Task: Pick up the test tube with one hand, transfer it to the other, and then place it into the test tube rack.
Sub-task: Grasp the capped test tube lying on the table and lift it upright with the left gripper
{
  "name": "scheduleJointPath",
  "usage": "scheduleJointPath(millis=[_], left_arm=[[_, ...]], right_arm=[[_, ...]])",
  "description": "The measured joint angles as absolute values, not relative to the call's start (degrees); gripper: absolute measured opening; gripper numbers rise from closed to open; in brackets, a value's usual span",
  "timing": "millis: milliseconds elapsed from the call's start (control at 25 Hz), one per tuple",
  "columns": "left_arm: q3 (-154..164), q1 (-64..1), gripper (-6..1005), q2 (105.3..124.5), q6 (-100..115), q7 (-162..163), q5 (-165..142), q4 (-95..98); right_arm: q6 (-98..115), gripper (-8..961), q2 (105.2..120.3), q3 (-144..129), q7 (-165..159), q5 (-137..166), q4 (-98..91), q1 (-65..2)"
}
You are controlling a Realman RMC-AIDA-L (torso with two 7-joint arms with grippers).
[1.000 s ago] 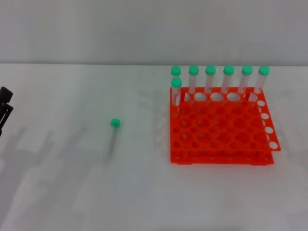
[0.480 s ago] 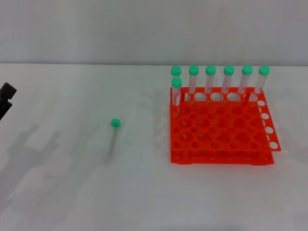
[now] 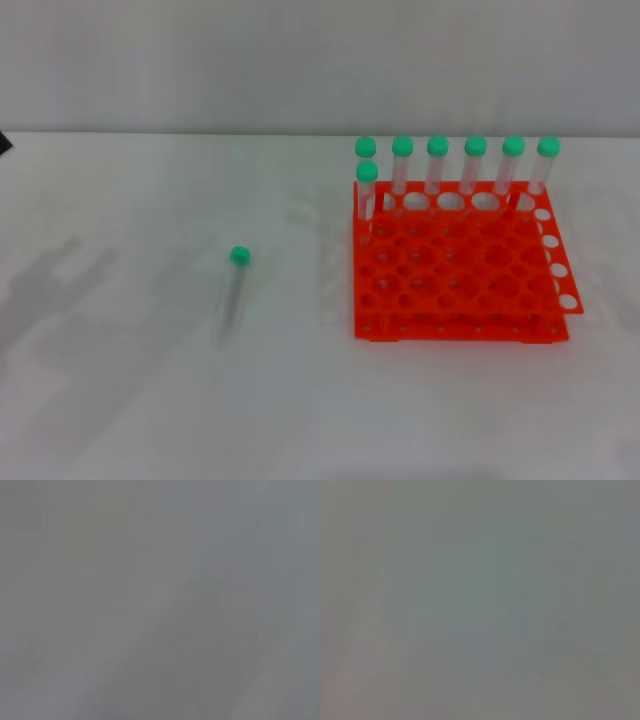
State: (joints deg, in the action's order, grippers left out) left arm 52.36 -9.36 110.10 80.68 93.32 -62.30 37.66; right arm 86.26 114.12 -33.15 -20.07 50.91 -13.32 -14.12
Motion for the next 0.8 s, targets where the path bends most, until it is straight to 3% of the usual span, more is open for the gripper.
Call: scheduleJointPath(millis=[240, 440, 800], left_arm=[[44.36, -9.95, 800, 110.19, 80.35, 111.24, -77.74, 50.87], [41.49, -13.00, 800, 108.32, 82.14, 138.98, -99.30, 67.66], [41.10, -21.78, 793, 104.63, 89.52, 154.68, -117.76, 70.43]], right_arm=[[86.23, 879, 114.20, -30.77, -20.00, 50.86, -14.19, -14.12], [86.15, 878, 114.06, -29.96, -19.96, 50.88, -14.91, -14.24], [85.66, 878, 114.58, -28.93, -17.41, 50.90, -14.94, -15.57]])
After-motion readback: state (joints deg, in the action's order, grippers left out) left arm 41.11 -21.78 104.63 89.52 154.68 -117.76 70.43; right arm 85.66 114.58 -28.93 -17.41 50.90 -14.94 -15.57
